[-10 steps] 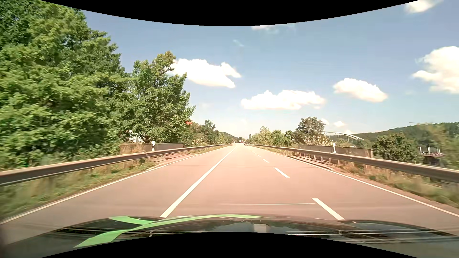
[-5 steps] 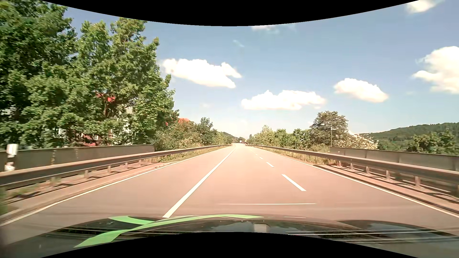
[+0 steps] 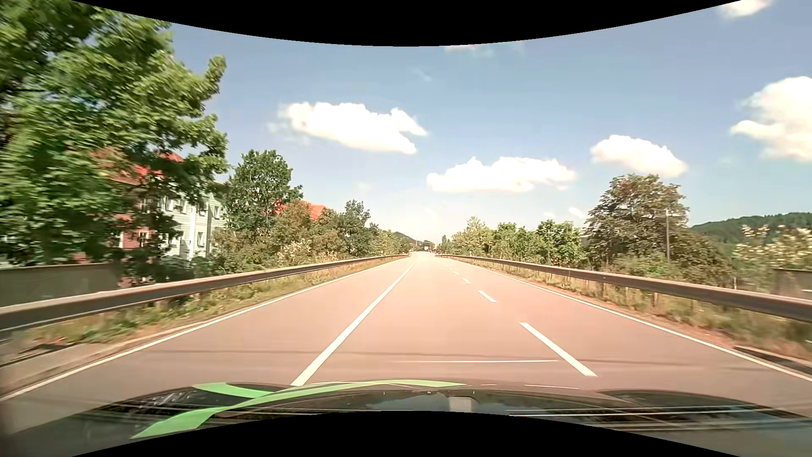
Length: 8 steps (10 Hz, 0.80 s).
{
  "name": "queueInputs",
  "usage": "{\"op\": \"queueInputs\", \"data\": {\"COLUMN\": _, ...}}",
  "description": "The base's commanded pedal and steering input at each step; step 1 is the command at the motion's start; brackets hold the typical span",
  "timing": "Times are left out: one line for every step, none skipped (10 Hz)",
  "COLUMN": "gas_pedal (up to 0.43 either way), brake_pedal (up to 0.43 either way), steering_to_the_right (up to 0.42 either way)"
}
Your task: Follow the waypoints while adhering to traffic rules and regulations
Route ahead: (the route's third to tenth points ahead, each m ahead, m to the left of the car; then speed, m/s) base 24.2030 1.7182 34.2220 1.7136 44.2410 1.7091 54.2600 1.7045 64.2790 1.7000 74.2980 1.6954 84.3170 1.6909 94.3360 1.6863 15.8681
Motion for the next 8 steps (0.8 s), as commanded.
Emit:
{"op": "queueInputs", "data": {"gas_pedal": 0.197, "brake_pedal": 0.000, "steering_to_the_right": -0.001}}
{"op": "queueInputs", "data": {"gas_pedal": 0.189, "brake_pedal": 0.000, "steering_to_the_right": -0.001}}
{"op": "queueInputs", "data": {"gas_pedal": 0.169, "brake_pedal": 0.000, "steering_to_the_right": -0.001}}
{"op": "queueInputs", "data": {"gas_pedal": 0.169, "brake_pedal": 0.000, "steering_to_the_right": -0.001}}
{"op": "queueInputs", "data": {"gas_pedal": 0.169, "brake_pedal": 0.000, "steering_to_the_right": -0.001}}
{"op": "queueInputs", "data": {"gas_pedal": 0.177, "brake_pedal": 0.000, "steering_to_the_right": -0.001}}
{"op": "queueInputs", "data": {"gas_pedal": 0.189, "brake_pedal": 0.000, "steering_to_the_right": -0.001}}
{"op": "queueInputs", "data": {"gas_pedal": 0.209, "brake_pedal": 0.000, "steering_to_the_right": -0.001}}
